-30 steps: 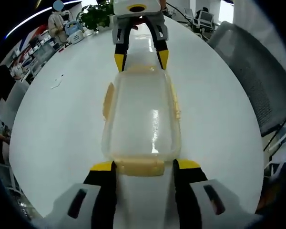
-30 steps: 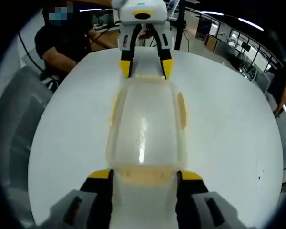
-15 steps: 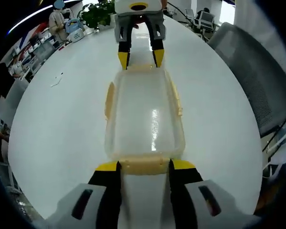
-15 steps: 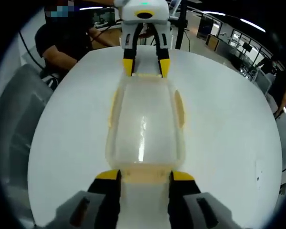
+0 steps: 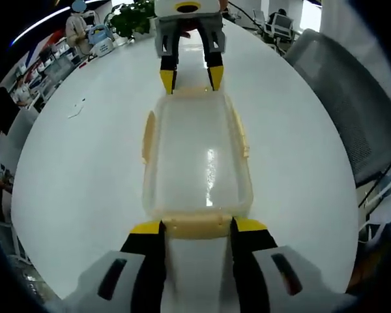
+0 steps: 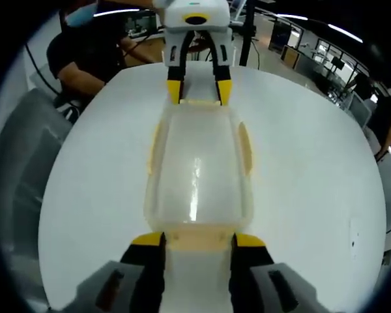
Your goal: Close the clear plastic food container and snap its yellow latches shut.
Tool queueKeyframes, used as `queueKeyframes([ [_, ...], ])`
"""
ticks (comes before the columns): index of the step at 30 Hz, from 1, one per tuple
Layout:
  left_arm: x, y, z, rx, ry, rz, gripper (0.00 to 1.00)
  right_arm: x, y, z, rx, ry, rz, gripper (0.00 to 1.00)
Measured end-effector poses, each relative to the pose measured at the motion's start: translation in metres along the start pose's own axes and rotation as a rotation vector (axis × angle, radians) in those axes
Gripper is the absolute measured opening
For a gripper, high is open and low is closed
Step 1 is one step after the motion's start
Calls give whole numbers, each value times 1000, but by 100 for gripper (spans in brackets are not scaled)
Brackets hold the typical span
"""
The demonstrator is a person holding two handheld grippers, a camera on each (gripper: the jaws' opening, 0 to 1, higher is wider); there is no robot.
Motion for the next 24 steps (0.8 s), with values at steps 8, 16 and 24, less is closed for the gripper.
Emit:
queueKeyframes([
  [8, 1, -1, 0, -8, 71, -14, 38, 2, 0, -1, -4, -10, -21, 35],
  [16, 2, 0, 2, 14, 73, -40, 35, 1, 0, -1, -4, -16, -19, 34],
  [24, 4, 0, 2, 16, 83, -63, 35, 1, 1, -1, -2, -11, -16, 34],
])
Point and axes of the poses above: the point that each gripper's makers call its tool centre point, and the gripper's own axes: y roughly backward along the fingers, z roughly to its right, x roughly out of its top, the point moved 8 cm from there along y, roughly backward along the fingers, and after that the axes turned 11 degrees about -z, right-handed, at the moved point
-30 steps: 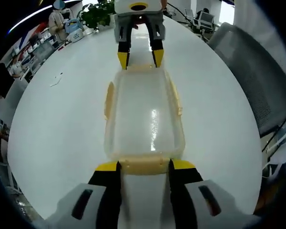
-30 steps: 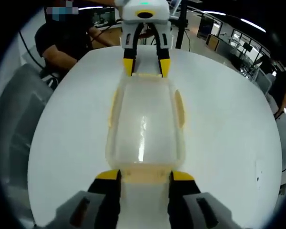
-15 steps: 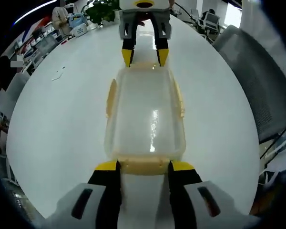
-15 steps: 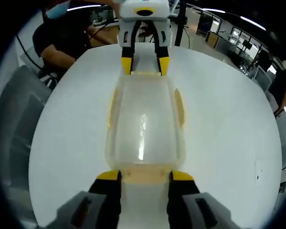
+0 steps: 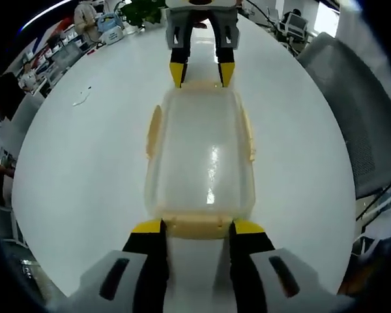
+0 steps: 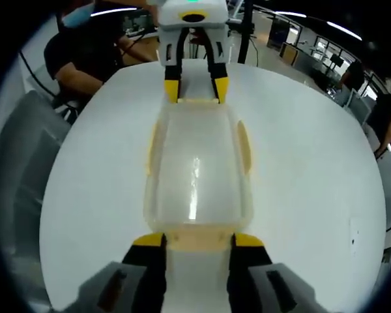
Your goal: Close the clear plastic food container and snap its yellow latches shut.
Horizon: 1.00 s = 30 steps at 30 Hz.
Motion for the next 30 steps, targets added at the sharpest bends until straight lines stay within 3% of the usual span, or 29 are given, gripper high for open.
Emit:
queueKeyframes([
  [7, 0, 6, 0, 20, -22, -30, 36, 3, 10, -1, -6, 2, 26, 34],
  [18, 10, 33, 4, 29, -34, -7, 36, 3, 33, -8, -32, 7, 55, 35],
  [30, 26, 47, 12, 48, -53, -12, 36, -3, 51, -19, -56, -2, 48, 36],
])
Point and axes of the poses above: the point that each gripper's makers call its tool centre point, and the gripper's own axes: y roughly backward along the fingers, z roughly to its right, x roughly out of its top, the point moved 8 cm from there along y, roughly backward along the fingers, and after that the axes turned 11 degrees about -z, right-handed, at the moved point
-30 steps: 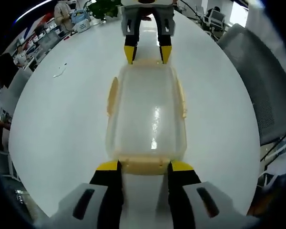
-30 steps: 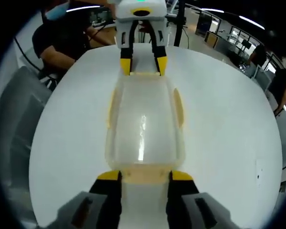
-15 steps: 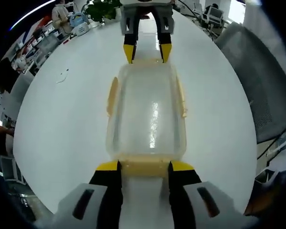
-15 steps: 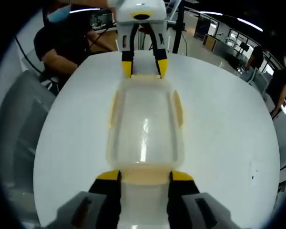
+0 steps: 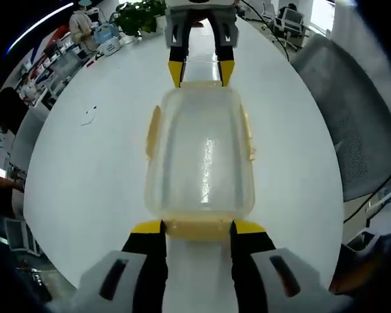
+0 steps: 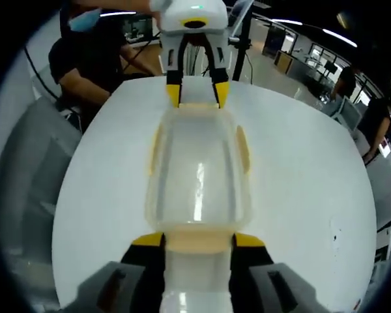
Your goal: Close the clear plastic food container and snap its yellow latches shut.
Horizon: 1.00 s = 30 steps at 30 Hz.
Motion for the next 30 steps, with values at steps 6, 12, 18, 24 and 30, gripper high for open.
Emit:
queueKeyframes([
  [6, 9, 8, -1, 8, -2, 15, 36, -6, 14, -1, -15, -5, 7, 36],
  [12, 22, 13, -3, 15, -15, 16, 36, -15, 25, -2, -22, -12, 5, 36],
  [18, 36, 15, -2, 10, -18, 22, 36, -25, 34, -4, -20, -14, 0, 36],
  [24, 48, 17, -3, 12, -25, 27, 36, -35, 41, -4, -25, -18, -1, 36],
  [30, 61, 19, -3, 10, -30, 34, 36, -45, 48, -4, -24, -21, -2, 36],
])
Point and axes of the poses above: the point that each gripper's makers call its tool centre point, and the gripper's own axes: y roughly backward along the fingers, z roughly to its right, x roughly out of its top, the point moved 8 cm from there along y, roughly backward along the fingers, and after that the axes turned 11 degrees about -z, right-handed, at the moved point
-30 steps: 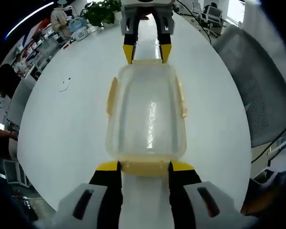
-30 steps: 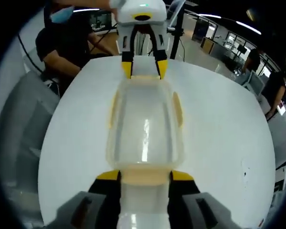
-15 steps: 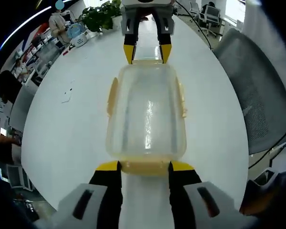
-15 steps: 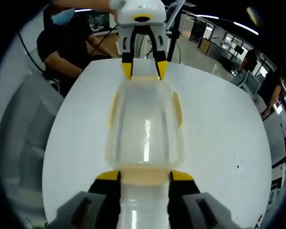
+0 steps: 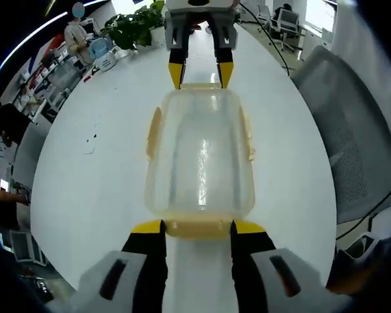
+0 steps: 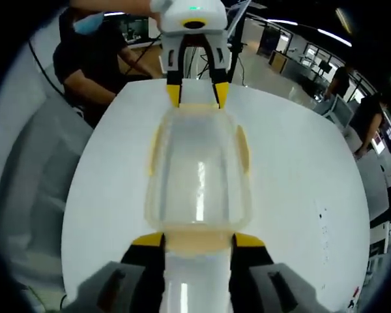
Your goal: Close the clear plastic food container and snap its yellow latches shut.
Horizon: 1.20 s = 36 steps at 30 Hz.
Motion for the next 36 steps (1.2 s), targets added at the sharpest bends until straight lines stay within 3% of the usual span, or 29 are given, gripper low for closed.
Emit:
queueKeyframes([
  [36, 79, -15, 1, 0, -35, 21, 36, -76, 29, -4, -19, -13, -14, 35],
])
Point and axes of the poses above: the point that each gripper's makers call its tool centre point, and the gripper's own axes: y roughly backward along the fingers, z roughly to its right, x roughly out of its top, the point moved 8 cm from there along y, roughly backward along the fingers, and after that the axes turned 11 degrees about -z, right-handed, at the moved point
